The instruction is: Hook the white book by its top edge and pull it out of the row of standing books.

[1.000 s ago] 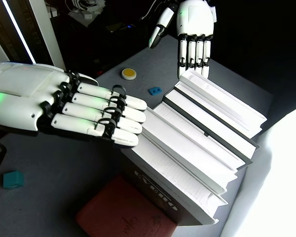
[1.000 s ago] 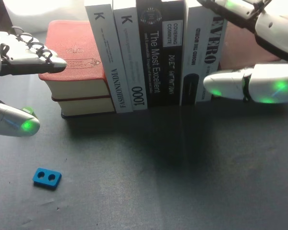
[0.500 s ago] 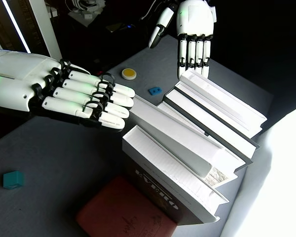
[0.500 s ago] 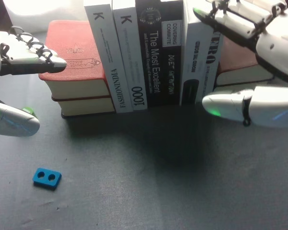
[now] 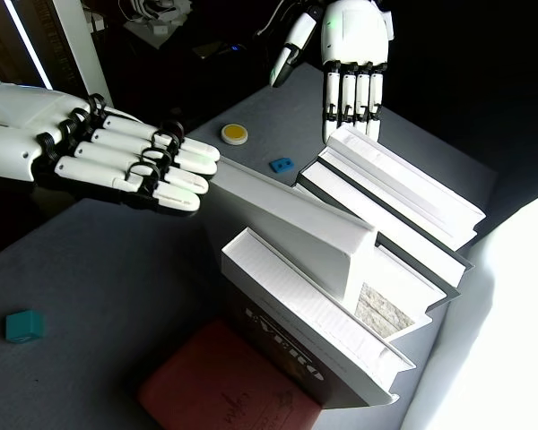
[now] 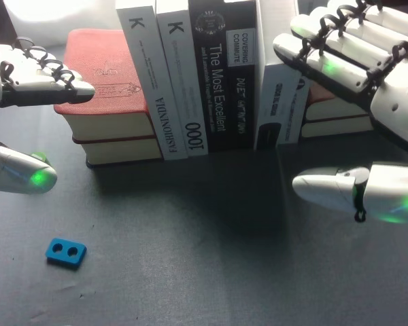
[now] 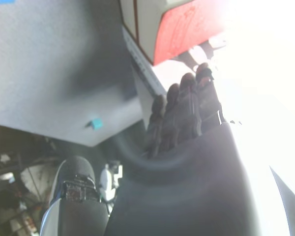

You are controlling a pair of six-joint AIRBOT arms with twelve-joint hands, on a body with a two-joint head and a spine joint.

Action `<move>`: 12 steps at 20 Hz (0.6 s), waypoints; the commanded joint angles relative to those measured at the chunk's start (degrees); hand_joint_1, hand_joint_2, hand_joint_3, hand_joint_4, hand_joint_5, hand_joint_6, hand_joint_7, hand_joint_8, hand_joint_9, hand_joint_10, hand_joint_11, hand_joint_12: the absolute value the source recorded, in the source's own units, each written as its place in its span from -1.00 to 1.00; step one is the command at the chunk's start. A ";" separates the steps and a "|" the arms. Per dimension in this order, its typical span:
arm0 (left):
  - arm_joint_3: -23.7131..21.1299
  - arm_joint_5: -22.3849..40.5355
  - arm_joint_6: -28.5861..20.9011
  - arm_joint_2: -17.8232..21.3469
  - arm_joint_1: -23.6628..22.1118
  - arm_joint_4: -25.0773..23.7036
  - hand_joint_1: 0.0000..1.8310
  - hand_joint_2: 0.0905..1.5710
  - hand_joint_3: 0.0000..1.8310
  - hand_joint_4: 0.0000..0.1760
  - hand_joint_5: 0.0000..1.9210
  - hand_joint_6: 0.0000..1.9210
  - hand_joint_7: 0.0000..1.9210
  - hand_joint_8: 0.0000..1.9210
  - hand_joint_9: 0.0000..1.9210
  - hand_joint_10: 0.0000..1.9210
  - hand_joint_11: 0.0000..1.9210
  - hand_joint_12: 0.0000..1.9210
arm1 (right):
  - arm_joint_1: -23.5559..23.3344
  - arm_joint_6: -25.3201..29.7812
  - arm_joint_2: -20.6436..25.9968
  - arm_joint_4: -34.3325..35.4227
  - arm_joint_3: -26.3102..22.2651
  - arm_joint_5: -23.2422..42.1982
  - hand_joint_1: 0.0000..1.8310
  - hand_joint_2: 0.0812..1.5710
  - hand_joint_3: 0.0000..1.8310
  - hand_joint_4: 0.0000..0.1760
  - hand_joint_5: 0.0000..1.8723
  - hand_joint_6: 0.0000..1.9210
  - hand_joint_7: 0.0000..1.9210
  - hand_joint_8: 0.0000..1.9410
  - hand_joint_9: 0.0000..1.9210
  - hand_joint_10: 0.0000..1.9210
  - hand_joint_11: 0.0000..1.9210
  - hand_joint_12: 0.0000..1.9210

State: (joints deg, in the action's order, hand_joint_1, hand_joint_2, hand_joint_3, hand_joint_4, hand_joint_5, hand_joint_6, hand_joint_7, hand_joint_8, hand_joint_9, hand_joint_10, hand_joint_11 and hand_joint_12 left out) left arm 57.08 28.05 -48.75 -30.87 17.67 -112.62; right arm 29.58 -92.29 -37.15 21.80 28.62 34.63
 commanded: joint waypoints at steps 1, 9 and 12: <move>-0.05 -1.89 -0.12 -0.14 -0.53 2.17 -1.00 0.39 -1.00 -1.00 -1.00 -1.00 -1.00 -1.00 -1.00 -1.00 -1.00 -1.00 | 0.49 -0.06 0.26 -0.56 -0.59 1.23 -1.00 0.36 -1.00 -1.00 -0.98 -1.00 -1.00 -1.00 -1.00 -1.00 -1.00 -1.00; -0.05 -1.70 -0.10 -0.14 -0.49 2.16 -1.00 0.40 -1.00 -1.00 -1.00 -1.00 -1.00 -1.00 -1.00 -1.00 -1.00 -1.00 | 2.97 -0.12 1.73 -0.56 -3.53 0.86 -1.00 0.38 -0.99 -1.00 -1.00 -1.00 -1.00 -1.00 -1.00 -1.00 -1.00 -1.00; -0.05 -1.80 -0.07 -0.14 -0.48 2.15 -1.00 0.39 -1.00 -1.00 -1.00 -1.00 -1.00 -1.00 -1.00 -1.00 -1.00 -1.00 | 4.32 -0.14 1.96 -0.56 -4.16 0.85 -1.00 0.37 -1.00 -1.00 -0.98 -0.99 -0.99 -1.00 -1.00 -1.00 -1.00 -1.00</move>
State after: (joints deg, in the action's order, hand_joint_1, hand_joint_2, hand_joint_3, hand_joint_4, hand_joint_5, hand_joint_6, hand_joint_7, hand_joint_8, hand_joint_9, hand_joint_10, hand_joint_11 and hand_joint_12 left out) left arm 57.08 28.10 -48.75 -30.87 17.67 -112.73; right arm 33.87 -92.44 -35.16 21.32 24.67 35.33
